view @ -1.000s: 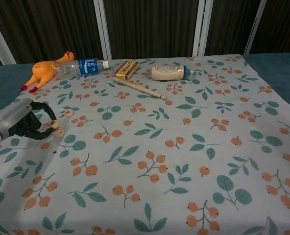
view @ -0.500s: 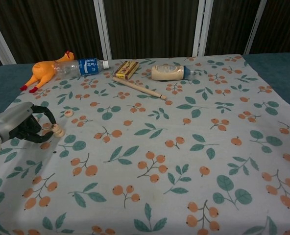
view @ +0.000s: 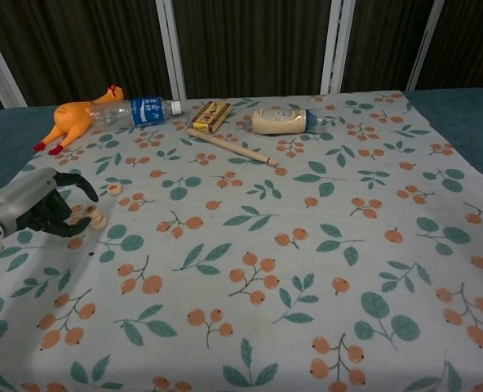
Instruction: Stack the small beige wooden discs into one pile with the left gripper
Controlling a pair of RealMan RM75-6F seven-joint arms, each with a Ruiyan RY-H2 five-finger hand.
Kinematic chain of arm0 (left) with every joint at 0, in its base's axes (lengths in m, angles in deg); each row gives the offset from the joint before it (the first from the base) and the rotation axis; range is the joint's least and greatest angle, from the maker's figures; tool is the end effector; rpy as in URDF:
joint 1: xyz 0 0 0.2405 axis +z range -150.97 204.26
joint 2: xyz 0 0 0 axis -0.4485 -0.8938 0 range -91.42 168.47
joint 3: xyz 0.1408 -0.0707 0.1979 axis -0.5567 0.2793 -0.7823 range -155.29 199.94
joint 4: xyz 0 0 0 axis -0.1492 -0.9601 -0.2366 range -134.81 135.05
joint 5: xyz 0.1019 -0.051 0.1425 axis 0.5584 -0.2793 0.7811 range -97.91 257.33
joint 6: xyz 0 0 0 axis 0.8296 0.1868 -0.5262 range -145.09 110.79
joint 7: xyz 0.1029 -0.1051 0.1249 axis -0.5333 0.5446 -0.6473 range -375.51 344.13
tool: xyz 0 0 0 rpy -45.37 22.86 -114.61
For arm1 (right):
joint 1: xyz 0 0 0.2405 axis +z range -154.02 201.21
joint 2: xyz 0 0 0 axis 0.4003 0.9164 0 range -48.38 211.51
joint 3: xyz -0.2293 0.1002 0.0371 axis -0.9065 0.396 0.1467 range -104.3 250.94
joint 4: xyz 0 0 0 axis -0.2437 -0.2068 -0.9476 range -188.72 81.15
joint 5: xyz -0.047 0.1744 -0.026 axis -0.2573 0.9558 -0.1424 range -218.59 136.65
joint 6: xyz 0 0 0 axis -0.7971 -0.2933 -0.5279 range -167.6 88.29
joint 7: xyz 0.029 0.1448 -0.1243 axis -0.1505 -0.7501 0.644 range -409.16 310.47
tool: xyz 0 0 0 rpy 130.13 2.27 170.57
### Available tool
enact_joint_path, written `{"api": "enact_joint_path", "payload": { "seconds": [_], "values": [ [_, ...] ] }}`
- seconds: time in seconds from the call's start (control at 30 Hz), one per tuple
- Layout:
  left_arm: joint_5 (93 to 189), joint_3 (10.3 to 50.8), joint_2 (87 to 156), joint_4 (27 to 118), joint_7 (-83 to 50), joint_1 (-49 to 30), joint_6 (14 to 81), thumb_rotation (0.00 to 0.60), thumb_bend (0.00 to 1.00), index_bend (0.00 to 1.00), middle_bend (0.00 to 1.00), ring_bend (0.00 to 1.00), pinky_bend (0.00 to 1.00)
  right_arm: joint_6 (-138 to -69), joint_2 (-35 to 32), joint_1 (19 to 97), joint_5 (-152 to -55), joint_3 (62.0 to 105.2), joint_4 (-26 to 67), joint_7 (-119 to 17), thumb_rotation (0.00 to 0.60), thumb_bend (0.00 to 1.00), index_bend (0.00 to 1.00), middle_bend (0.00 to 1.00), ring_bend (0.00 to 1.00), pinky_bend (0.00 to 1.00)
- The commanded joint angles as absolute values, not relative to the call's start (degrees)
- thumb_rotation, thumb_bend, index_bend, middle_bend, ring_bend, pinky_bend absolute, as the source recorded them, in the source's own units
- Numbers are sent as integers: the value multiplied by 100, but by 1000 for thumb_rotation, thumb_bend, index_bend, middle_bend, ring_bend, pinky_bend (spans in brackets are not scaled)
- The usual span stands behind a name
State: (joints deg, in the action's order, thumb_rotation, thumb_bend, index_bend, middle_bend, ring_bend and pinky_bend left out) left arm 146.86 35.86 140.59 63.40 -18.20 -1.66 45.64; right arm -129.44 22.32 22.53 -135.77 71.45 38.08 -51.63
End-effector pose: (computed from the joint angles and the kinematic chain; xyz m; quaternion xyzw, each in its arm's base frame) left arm -0.2464 0.3635 -0.0155 -0.5781 -0.4962 -0.4085 0.5027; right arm -0.2983 -0.1808 0.1964 0.6291 -0.3743 0.3694 0.5724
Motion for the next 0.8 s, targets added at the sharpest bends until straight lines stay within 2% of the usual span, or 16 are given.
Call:
{"api": "enact_joint_path", "payload": {
  "seconds": [0.03, 0.13, 0.27, 0.4, 0.57, 0.8],
  "values": [
    [14735, 3593, 14011, 6416, -1763, -149, 4631, 600, 396, 373, 1000, 1000, 1000, -12950, 2233, 2251, -13574, 7148, 3807, -5168, 600, 159, 0, 0, 0, 0],
    [14830, 3688, 13854, 6624, -1578, -135, 4779, 600, 396, 373, 1000, 1000, 1000, -12944, 2237, 2255, -13564, 7153, 3810, -5181, 600, 159, 0, 0, 0, 0],
    [14721, 4006, 13596, 6752, -1465, -209, 4842, 600, 417, 373, 1000, 1000, 1000, -12973, 2250, 2243, -13560, 7159, 3801, -5230, 600, 159, 0, 0, 0, 0],
    [14382, 4223, 13458, 6551, -1508, -381, 4457, 600, 420, 373, 1000, 1000, 1000, -12960, 2241, 2249, -13564, 7158, 3799, -5207, 600, 159, 0, 0, 0, 0],
    [14128, 4201, 13406, 6148, -1514, -545, 3906, 600, 405, 375, 1000, 1000, 1000, -12959, 2226, 2246, -13549, 7164, 3815, -5166, 600, 159, 0, 0, 0, 0],
    [14072, 4003, 13703, 5511, -1403, -595, 3632, 600, 398, 384, 1000, 1000, 1000, -12904, 2210, 2264, -13539, 7159, 3824, -5106, 600, 159, 0, 0, 0, 0]
  ]
}}
